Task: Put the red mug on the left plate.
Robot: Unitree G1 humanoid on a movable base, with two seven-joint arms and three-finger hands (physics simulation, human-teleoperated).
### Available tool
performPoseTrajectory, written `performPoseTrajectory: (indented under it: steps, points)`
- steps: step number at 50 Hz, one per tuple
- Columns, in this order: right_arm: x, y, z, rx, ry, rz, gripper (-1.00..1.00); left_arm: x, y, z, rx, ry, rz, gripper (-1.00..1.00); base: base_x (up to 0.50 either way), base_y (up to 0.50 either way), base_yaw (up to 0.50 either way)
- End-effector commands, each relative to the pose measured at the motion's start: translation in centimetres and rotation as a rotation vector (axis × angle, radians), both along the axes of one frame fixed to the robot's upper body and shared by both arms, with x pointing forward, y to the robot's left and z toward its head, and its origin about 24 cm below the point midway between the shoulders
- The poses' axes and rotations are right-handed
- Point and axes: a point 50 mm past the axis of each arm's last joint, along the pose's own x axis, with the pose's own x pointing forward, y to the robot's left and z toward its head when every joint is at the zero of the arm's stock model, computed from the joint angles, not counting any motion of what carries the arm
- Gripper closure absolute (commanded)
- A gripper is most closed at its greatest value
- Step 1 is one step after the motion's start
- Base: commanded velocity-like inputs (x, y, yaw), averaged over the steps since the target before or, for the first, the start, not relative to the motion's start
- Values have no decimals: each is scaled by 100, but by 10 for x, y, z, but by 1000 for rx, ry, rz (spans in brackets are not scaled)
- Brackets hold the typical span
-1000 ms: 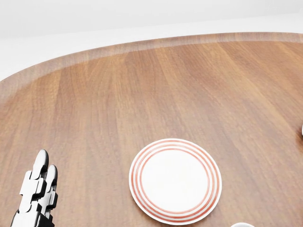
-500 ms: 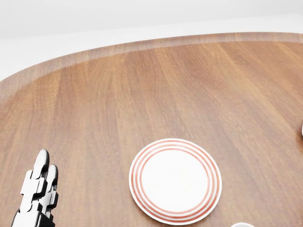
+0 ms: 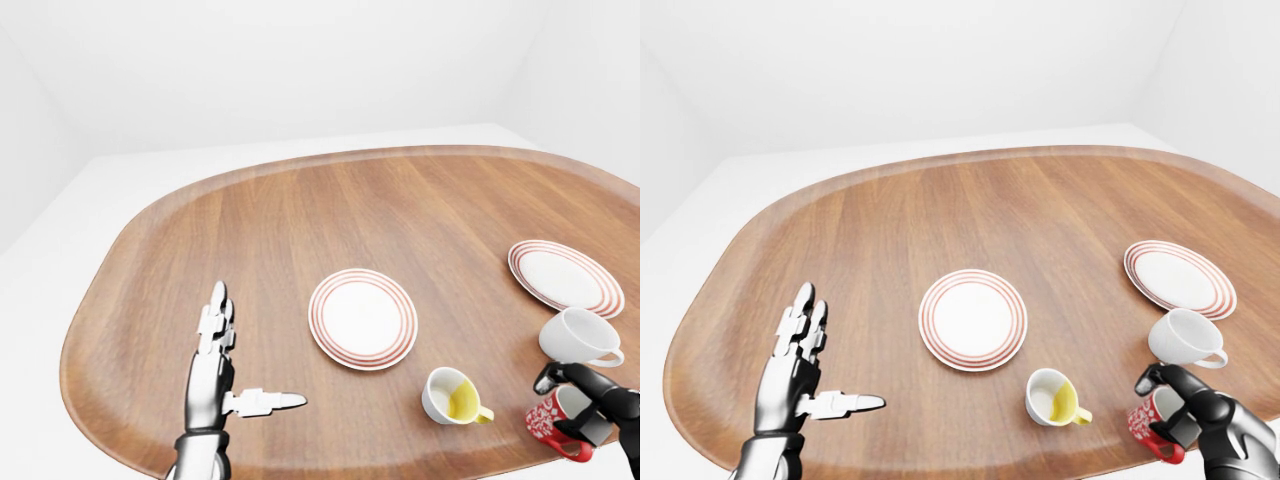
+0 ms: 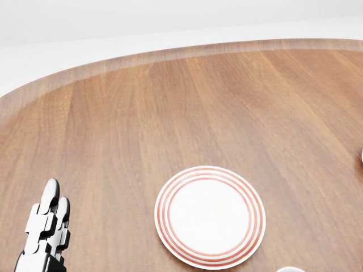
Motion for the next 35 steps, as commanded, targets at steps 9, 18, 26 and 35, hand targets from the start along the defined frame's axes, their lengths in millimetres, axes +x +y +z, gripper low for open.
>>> performPoseTrajectory:
  steps: [9, 18, 26, 35]
  points:
    - [18, 5, 28, -55, -119, 39, 100, -2, 0, 0, 2, 3, 0, -100, 0, 0, 0]
    - [108, 54, 111, -280, -284, 339, 100, -1, 0, 0, 2, 1, -1, -100, 0, 0, 0]
    - [184, 120, 187, -480, -475, 514, 100, -1, 1, 0, -1, 4, 1, -100, 0, 0, 0]
    - [245, 197, 229, -488, -706, 593, 100, -1, 2, 0, -5, 3, 2, -100, 0, 0, 0]
